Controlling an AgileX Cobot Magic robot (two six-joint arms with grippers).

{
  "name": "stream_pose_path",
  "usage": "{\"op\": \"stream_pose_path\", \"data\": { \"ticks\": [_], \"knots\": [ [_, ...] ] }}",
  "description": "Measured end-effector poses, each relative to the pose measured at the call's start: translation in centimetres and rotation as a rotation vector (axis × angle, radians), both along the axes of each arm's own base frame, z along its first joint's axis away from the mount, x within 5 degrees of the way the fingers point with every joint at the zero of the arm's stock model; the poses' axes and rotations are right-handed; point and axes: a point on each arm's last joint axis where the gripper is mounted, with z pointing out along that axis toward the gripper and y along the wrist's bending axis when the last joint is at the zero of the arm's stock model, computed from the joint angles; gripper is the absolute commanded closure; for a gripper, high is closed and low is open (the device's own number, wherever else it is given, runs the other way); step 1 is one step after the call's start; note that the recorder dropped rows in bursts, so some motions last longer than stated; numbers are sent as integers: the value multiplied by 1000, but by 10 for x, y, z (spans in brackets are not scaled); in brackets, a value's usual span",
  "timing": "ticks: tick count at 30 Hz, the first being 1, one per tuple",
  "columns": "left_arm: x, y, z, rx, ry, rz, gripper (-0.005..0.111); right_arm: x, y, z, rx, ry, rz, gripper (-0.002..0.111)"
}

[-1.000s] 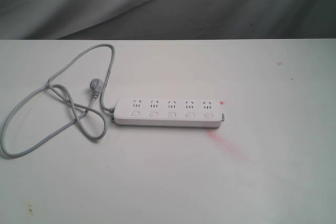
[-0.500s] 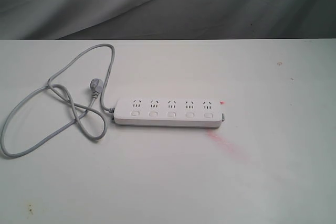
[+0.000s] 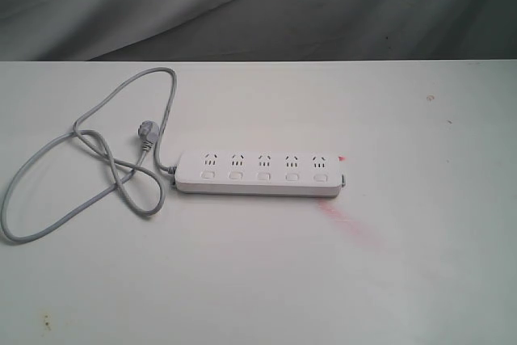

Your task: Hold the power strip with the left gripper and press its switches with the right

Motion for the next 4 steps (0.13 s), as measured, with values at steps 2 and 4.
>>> {"op": "stream_pose_path", "data": {
  "ticks": [2,4],
  "knots": [
    [0,0,0,0,0,0,106,0,0,0,0,0,0,108],
    [0,0,0,0,0,0,106,0,0,0,0,0,0,108]
  ]
}}
